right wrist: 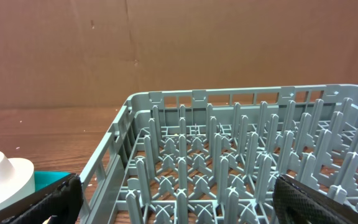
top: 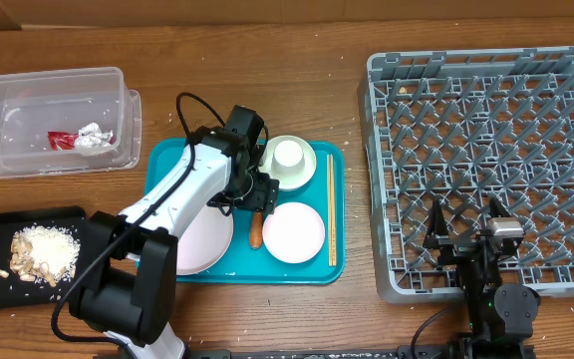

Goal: Sort waste into correct bins and load items into the dishwasher
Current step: 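Lower the left gripper and grasp the orange carrot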

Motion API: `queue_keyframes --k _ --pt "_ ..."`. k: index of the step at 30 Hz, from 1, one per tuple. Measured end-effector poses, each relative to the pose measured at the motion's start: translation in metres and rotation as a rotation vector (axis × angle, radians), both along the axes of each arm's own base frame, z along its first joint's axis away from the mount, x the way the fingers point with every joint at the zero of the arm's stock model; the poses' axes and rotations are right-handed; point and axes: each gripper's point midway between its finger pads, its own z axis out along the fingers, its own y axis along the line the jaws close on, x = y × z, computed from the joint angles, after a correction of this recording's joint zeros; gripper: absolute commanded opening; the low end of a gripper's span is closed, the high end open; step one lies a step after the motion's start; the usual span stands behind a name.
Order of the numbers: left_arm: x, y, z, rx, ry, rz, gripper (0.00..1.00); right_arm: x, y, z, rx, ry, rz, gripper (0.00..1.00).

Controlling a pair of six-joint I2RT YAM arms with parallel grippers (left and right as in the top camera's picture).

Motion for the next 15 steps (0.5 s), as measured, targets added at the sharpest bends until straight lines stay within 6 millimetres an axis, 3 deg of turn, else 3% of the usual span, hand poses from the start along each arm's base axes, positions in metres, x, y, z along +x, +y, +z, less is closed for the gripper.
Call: queue_keyframes --k 15 --pt "-0.022 -0.024 0.0 -0.008 0.059 0.046 0.86 0.0 0.0 0.0 0.0 0.0 -0.001 1.0"
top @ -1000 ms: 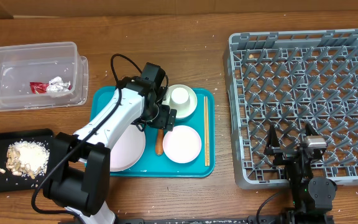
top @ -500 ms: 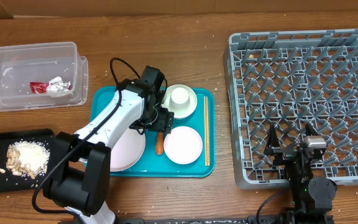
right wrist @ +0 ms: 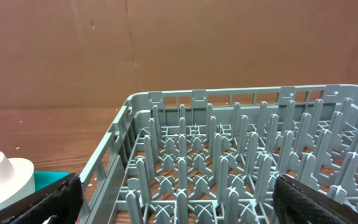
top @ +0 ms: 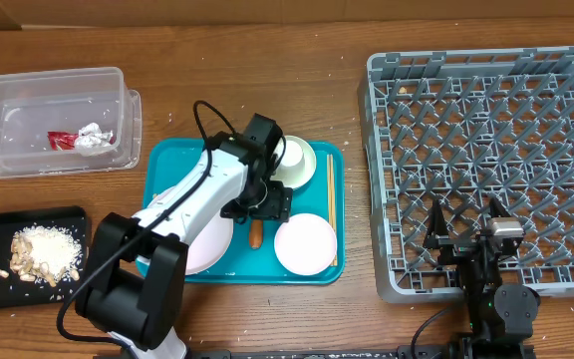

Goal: Sort waste into correct bins and load items into the dishwasher
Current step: 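Lower the left gripper and grasp the orange carrot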

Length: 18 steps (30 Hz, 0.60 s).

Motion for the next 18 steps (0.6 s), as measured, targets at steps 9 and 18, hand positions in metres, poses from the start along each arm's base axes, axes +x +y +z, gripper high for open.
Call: queue_keyframes --k 9,18 --pt "0.0007 0.0061 -0.0009 0.045 0.002 0.111 0.84 0.0 0.0001 -0.0002 0.0 0.001 0.0 1.0" --pt "-0.0039 0.0088 -0.0069 0.059 0.015 0.152 0.8 0.0 0.0001 0.0 0.0 0.0 0.0 1.0"
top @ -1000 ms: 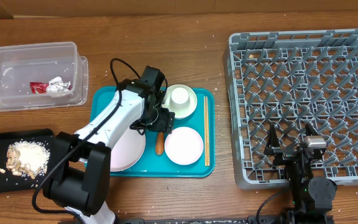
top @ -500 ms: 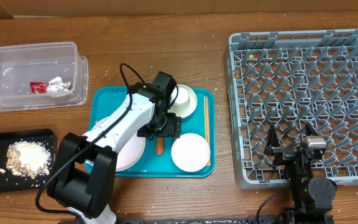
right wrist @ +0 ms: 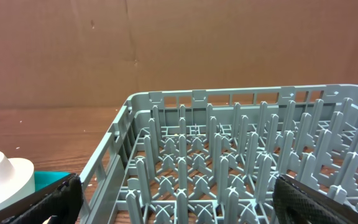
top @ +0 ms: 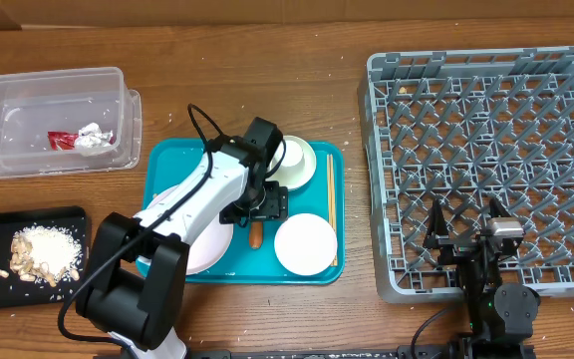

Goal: Sort waste into correct bins and load items into the dishwasher
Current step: 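Lower the left gripper and grasp the orange carrot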

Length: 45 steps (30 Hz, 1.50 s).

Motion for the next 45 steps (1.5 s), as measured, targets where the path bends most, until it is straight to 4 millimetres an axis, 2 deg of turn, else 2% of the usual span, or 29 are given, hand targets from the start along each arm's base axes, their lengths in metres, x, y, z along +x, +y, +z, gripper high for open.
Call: queue_keyframes --k 6,11,16,27,28,33,37,41,45 --pt "-0.004 0.003 -0.012 0.005 -0.004 0.007 0.7 0.0 0.0 0.0 0.0 0.0 -0.001 1.0" --pt "-0.005 0.004 -0.014 0.01 -0.001 0.007 0.66 0.0 0.0 0.0 0.0 0.0 0.0 1.0" --pt "-0.004 0.005 -0.014 0.017 -0.01 0.005 0.55 0.0 0.0 0.0 0.0 0.0 0.0 1.0" --pt "-0.012 0.01 -0.023 0.027 0.007 0.002 0.54 0.0 0.0 0.0 0.0 0.001 0.0 1.0" --pt "-0.012 0.01 -0.023 0.027 0.007 0.002 0.53 0.0 0.0 0.0 0.0 0.0 0.0 1.0" --pt "-0.011 0.01 -0.024 0.028 0.001 -0.011 0.27 0.0 0.0 0.0 0.0 0.0 0.0 1.0" --pt "-0.011 0.01 -0.024 0.028 -0.001 -0.02 0.26 0.0 0.0 0.0 0.0 0.0 0.0 1.0" --pt "-0.011 0.01 -0.024 0.028 -0.001 -0.02 0.16 0.0 0.0 0.0 0.0 0.0 0.0 1.0" --pt "-0.014 0.012 -0.023 0.034 0.012 -0.02 0.11 0.0 0.0 0.0 0.0 0.0 0.0 1.0"
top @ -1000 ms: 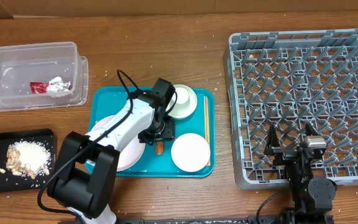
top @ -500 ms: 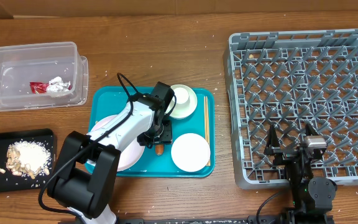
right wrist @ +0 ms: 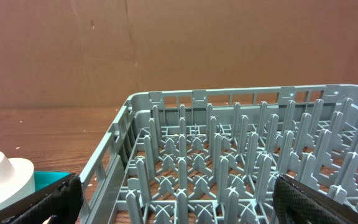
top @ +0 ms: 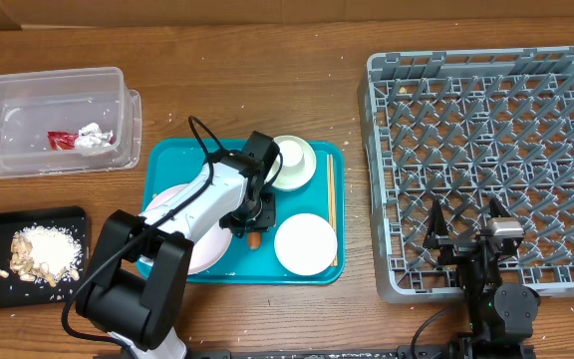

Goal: Sort waste into correct bins and load items into the dishwasher
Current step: 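Lower the left gripper and grasp the orange carrot, then carry the carrot left and drop it onto the black tray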

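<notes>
A teal tray (top: 167, 160) holds a pink plate (top: 205, 244), a small white plate (top: 305, 242), an upturned white cup (top: 289, 156) on a white dish, wooden chopsticks (top: 331, 204) and a brown sausage (top: 254, 239). My left gripper (top: 255, 215) is low over the sausage and covers most of it, leaving only its near tip showing. Its jaws are hidden from above. My right gripper (right wrist: 179, 202) stands wide open over the near edge of the grey dish rack (top: 486, 70), with nothing between its fingers.
A clear bin at the far left holds a red wrapper (top: 63, 141) and crumpled foil (top: 94, 135). A black tray at the near left carries food scraps (top: 40, 254). The dish rack (right wrist: 166, 109) fills the right side.
My left gripper has shifted slightly left and towards the near side, and now covers more of the sausage. The right arm has not moved.
My left gripper was over the tray between the cup and the pink plate, with the sausage lying mostly visible. Then it stood further right and the small white plate had shifted right and nearer. Now it sits over the sausage. The right arm stayed still throughout.
</notes>
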Motion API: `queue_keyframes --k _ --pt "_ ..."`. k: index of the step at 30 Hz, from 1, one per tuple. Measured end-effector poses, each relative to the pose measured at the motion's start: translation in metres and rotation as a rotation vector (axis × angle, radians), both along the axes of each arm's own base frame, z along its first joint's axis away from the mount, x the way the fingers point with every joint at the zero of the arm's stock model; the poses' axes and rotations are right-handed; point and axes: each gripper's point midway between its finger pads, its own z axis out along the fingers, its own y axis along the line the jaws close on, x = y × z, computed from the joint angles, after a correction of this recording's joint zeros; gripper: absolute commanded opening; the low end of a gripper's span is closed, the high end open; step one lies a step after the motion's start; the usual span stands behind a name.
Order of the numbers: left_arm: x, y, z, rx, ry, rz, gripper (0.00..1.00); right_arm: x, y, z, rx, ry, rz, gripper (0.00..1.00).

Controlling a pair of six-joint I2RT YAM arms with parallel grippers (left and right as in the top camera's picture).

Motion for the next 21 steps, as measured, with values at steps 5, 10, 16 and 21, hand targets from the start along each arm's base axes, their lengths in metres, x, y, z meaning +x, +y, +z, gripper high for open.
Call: queue_keyframes --k 5,10,16,21 --pt "0.001 0.003 0.021 0.037 0.041 0.0 0.09 0.0 0.0 0.0 0.0 0.0 0.0 1.0" --pt "0.026 0.013 0.075 0.101 0.005 0.019 0.08 0.0 0.0 0.0 0.0 -0.001 0.0 1.0" --pt "0.064 0.06 0.139 0.168 -0.096 0.142 0.08 0.0 0.0 0.0 0.0 -0.001 0.0 1.0" --pt "0.09 0.126 0.172 0.182 -0.173 0.338 0.09 0.0 0.0 0.0 0.0 -0.001 0.0 1.0"
